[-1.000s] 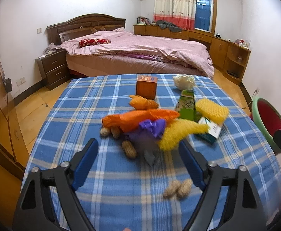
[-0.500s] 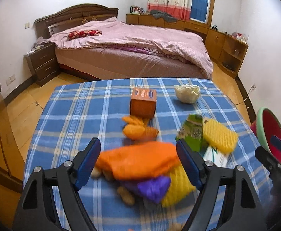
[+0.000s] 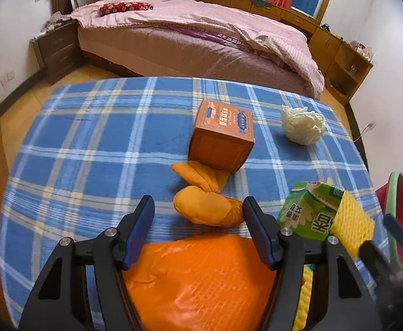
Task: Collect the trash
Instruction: 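Grasp the orange mesh bag with the left tool while the right tool grasps the yellow foam net, then carry the yellow foam net with the right tool over the red bin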
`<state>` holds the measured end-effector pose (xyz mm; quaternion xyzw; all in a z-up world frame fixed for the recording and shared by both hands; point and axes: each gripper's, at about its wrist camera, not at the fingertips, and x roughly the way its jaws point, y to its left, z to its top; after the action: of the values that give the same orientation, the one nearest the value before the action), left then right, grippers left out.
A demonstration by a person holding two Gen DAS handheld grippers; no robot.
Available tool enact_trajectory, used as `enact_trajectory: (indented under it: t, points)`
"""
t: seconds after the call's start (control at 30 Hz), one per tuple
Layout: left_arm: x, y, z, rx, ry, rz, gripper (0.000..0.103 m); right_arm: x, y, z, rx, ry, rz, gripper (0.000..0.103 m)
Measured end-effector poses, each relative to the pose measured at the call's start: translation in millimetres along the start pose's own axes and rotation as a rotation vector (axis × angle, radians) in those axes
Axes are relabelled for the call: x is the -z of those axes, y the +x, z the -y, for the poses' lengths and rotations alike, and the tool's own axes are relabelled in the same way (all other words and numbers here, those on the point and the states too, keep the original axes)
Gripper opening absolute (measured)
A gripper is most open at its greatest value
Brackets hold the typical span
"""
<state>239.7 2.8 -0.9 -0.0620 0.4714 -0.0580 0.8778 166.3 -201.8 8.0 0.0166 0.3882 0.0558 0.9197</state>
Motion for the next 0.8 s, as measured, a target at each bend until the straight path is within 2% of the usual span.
enact_trajectory:
  t: [0.1,0.13,0.17,0.2,0.27,0.33,0.4,0.53,0.63,0.7,0.8]
  points:
    - [0,5,2,0.013,0.011,-0.006,0.062,1,7,-2,-0.006,-0.010,-0.024,0.097]
    - [0,7,3,0.020,0.012,-0.010,0.060,1,9,-3,-0.008,-0.011,-0.033,0.092]
    - [-1,10,5,0.030,0.013,-0.018,0.054,1,11,-3,-0.008,-0.012,-0.042,0.076]
    - [0,10,7,0.029,0.019,-0.009,0.052,2,14,-3,-0.014,-0.012,-0.059,0.067]
    - [1,10,11,0.049,0.031,-0.009,0.044,4,19,-2,-0.042,-0.001,-0.083,0.062]
    - [2,10,14,0.049,0.039,-0.002,0.040,3,19,-1,-0.047,0.004,-0.079,0.059]
    - [2,10,15,0.055,0.041,0.004,0.036,3,18,-1,-0.045,0.006,-0.073,0.052]
    - [3,8,14,0.064,0.027,0.013,0.033,2,18,1,-0.054,0.021,-0.075,0.048]
    - [4,4,10,0.058,0.021,0.023,0.032,1,17,1,-0.061,0.025,-0.071,0.039]
    - [6,-3,8,0.063,0.013,0.038,0.031,1,14,3,-0.061,0.033,-0.061,0.020]
    - [9,-18,8,0.072,0.013,0.072,0.031,1,9,8,-0.072,0.051,-0.050,0.010]
